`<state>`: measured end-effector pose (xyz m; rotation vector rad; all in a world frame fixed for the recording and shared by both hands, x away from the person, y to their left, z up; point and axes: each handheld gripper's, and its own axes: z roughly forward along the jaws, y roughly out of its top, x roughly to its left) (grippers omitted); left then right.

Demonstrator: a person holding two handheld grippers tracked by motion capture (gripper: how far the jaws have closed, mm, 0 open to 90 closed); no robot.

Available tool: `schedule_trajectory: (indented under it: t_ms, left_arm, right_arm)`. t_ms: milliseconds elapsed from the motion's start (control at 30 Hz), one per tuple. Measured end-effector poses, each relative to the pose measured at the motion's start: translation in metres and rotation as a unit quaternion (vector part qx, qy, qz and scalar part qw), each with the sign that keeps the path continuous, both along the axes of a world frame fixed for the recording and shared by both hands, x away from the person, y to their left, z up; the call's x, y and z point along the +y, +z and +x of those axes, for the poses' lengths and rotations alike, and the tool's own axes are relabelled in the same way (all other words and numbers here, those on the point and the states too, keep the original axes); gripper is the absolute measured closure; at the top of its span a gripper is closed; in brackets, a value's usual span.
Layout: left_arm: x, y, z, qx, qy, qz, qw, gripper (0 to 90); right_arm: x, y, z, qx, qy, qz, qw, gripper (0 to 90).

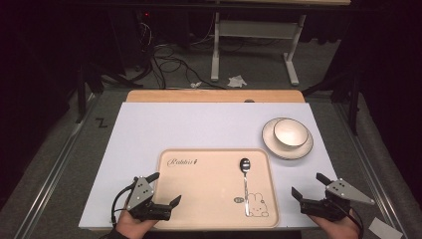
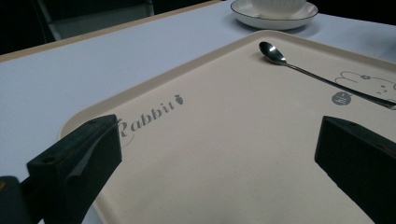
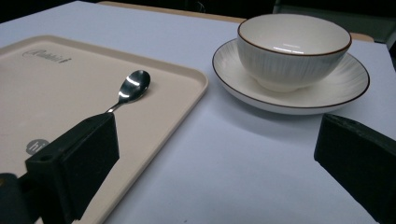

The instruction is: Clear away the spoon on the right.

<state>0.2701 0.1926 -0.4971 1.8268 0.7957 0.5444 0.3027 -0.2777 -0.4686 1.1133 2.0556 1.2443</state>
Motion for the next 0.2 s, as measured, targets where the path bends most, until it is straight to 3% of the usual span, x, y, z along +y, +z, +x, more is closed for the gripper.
schedule_trajectory:
  t_ms: [100,200]
  left_arm:
    - [0.001,0.000,0.001,0.001,0.003,-0.002,1.0000,1.3]
    - [0.003,-0.001,0.001,0.004,0.008,-0.003,1.0000,1.3]
  right_arm:
    - [-0.013,0.003,-0.002,-0.007,-0.027,-0.002,0.9996,2.4]
    - [-0.024,0.003,-0.007,-0.008,-0.036,0.007,0.9993,2.4]
